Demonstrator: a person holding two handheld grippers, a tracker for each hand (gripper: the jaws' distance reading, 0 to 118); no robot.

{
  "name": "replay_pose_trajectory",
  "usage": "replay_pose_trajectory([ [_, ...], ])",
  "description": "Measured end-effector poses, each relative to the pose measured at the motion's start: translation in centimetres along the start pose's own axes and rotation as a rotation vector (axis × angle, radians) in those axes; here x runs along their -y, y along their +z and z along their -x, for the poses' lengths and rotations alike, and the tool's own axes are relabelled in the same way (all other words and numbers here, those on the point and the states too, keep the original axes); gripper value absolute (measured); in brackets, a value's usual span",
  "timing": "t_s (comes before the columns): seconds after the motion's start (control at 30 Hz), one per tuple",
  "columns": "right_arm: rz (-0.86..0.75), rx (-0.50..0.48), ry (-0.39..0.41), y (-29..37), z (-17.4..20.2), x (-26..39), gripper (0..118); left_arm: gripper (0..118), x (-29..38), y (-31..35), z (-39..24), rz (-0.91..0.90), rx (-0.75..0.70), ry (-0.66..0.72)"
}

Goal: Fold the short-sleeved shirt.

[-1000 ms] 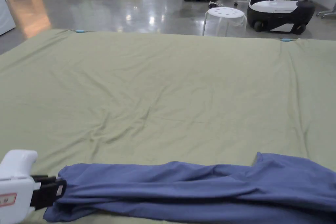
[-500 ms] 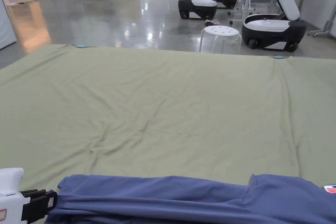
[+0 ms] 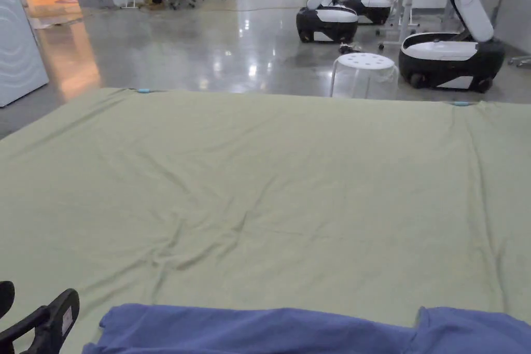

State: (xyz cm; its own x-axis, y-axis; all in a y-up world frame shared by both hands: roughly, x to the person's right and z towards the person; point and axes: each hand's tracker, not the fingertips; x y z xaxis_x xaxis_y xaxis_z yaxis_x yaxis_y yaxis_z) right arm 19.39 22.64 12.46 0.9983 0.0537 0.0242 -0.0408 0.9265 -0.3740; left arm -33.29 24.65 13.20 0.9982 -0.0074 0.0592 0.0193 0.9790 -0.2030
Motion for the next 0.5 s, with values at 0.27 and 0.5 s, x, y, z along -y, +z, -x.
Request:
replay_pose_trajectory([
  [0.27, -0.096, -0.143, 0.044, 0.8, 5.5, -2.4, 65, 62, -1.6, 3.2, -4.6, -0.057, 0.007, -0.065],
  [0.5, -0.078, -0.189, 0.068, -0.3, 7.3, -1.7, 0, 3, -0.8, 2.8, -6.1, -0.021, 0.089, -0.016],
])
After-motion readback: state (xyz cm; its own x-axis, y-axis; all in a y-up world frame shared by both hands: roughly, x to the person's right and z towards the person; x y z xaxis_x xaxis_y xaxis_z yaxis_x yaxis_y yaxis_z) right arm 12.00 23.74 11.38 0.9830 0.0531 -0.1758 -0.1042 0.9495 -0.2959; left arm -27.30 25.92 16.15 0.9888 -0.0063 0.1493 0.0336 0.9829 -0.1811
